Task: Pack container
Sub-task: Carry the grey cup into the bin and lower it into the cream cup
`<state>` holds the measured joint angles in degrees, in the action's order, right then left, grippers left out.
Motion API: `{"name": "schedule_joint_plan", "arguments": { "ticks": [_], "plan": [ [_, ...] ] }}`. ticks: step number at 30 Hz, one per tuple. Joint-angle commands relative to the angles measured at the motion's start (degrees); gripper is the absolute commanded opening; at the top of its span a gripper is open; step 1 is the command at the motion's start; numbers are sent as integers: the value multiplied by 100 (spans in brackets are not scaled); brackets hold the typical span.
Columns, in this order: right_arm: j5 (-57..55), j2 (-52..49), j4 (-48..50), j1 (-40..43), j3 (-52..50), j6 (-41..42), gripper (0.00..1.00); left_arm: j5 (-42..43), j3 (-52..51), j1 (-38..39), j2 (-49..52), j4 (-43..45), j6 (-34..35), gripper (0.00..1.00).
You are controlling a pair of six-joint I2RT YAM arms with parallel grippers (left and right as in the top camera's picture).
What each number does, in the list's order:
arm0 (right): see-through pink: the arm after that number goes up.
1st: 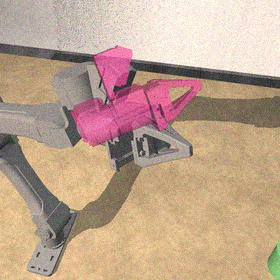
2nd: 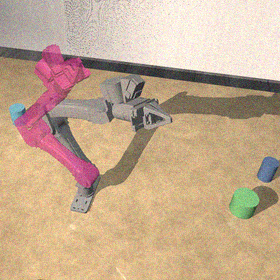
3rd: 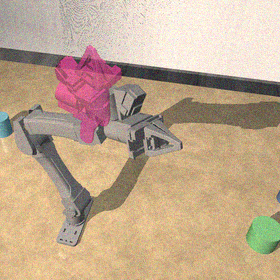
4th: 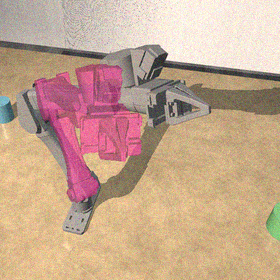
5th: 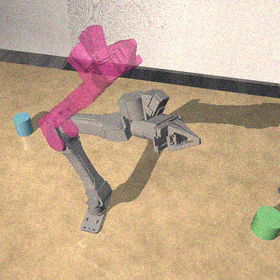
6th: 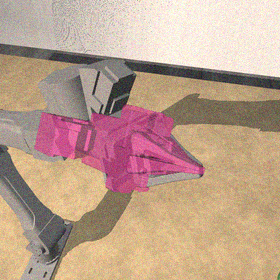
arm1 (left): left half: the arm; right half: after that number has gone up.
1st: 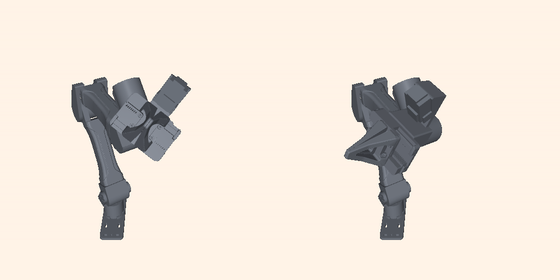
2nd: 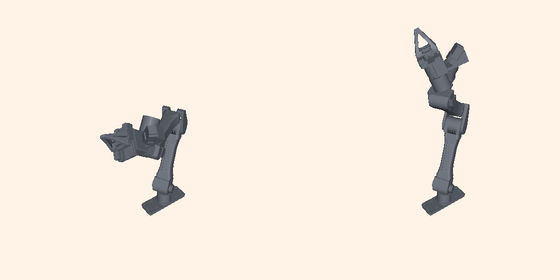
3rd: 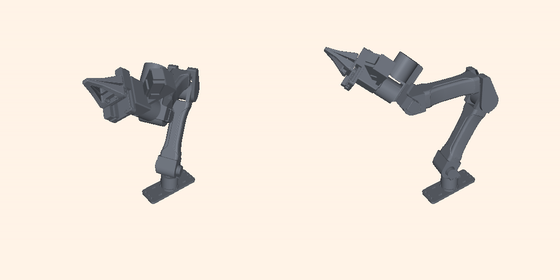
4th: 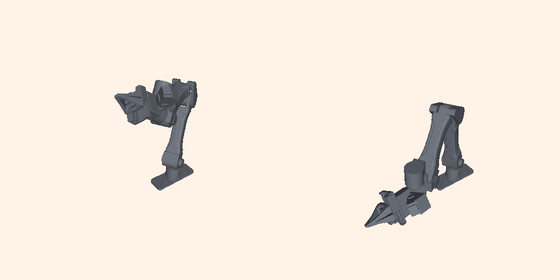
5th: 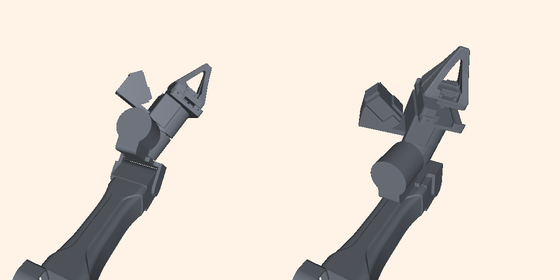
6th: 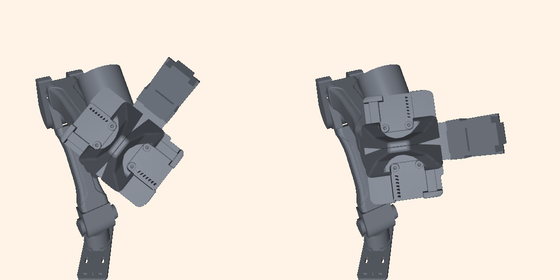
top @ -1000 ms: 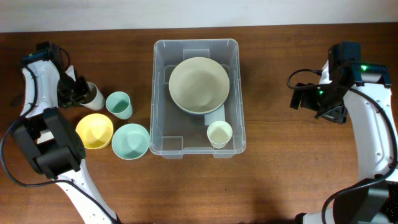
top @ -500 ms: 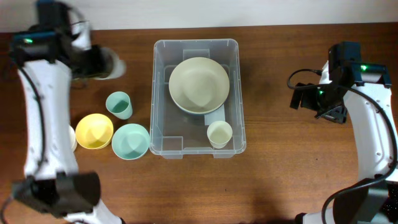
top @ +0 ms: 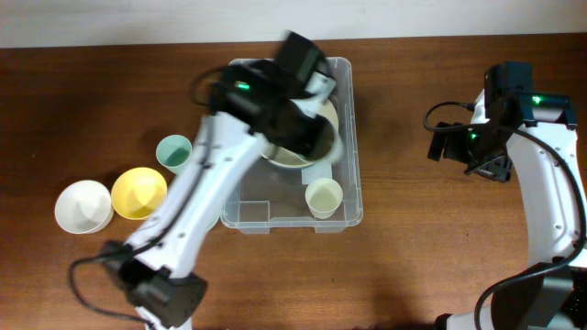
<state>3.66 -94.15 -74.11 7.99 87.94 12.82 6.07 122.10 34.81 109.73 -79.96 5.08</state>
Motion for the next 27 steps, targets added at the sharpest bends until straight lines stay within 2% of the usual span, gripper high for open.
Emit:
{"name": "schedule_joint_plan", "arguments": {
  "ticks": [1, 7, 15, 27],
  "plan": [
    [-90, 2, -9, 0, -11, -61, 99, 39, -13, 398, 496, -160, -90, 1],
    [-90, 2, -7, 0, -11, -61, 99, 39, -13, 621, 922, -503, -90, 1],
    [-90, 2, -7, 0, -11, -61, 99, -417, -13, 623, 953, -651, -87, 1],
    [-90, 2, -28, 0, -11, -61, 99, -603, -127, 623, 964, -662, -87, 1]
  ]
}}
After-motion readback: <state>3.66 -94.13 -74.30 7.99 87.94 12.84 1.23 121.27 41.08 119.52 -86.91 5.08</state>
